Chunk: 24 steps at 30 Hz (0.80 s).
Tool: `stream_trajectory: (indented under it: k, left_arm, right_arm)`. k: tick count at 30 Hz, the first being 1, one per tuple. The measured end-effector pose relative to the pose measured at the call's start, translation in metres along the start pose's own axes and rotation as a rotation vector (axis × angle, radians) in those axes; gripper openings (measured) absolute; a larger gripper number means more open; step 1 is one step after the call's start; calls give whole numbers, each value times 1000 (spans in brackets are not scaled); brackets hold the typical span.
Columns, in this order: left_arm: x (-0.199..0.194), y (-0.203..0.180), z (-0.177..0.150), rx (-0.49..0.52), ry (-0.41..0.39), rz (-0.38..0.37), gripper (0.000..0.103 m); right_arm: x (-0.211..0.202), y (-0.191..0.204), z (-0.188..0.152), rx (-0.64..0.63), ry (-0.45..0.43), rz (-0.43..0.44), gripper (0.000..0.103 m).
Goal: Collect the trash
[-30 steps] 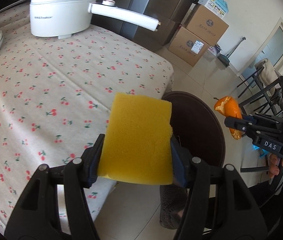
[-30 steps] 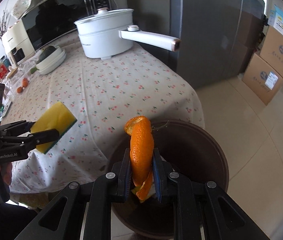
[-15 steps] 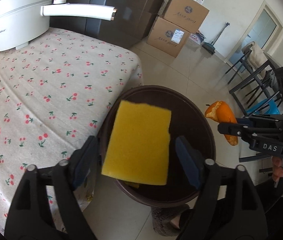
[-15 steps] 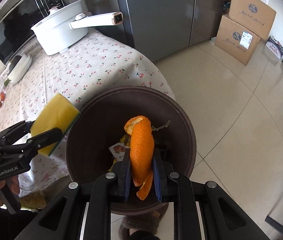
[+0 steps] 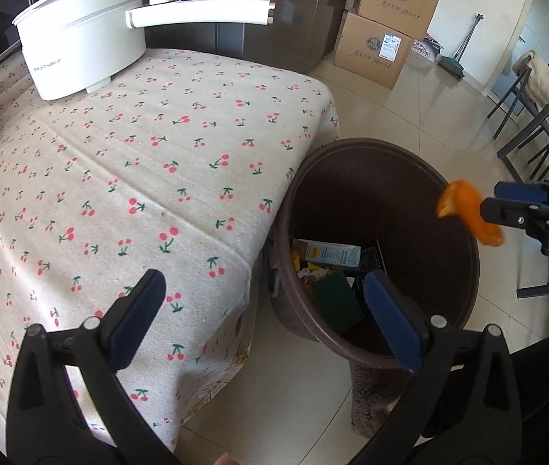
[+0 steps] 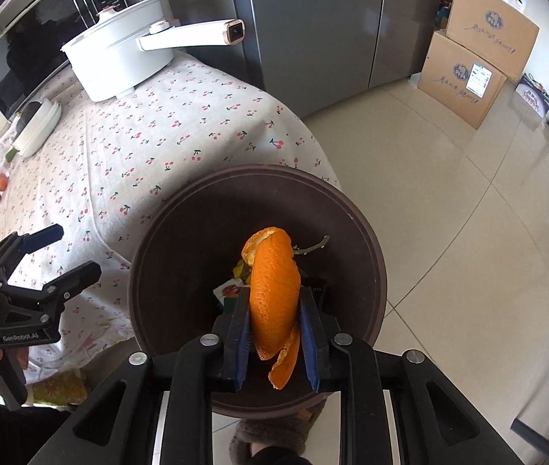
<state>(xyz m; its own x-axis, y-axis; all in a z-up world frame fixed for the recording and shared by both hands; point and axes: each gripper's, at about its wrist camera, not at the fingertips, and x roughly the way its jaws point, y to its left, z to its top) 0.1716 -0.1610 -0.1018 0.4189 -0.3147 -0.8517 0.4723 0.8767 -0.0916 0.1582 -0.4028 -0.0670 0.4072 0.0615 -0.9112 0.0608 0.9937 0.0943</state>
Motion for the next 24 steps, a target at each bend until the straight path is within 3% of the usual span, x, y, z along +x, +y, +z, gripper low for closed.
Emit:
stream_trajectory:
  k: [1,2,6,15,18,24]
  left_arm:
    - [-1,-2,-1,6,3,9,102]
    - [-2,-3,-2,12,5,19,102]
    - [-10,-2,-6,9,5,59,102]
    - [-40,27,-22,-184,10,123,102]
    - [-59,30,-32,-231,-14,187,102]
    - [-108,27,-56,-261,-143,363,102]
  right_arm:
    - [-3,1,0,4,-16,-3,71]
    - [-5,2,0,8,-33,-3,80]
    - [-7,6,1,5,-35,21,80]
    - [-23,21,1,-10,-70,31,83]
    - [-39,30,-5,-28,-123,35,85]
    - [-76,55,-28,-102,-265,-16,95]
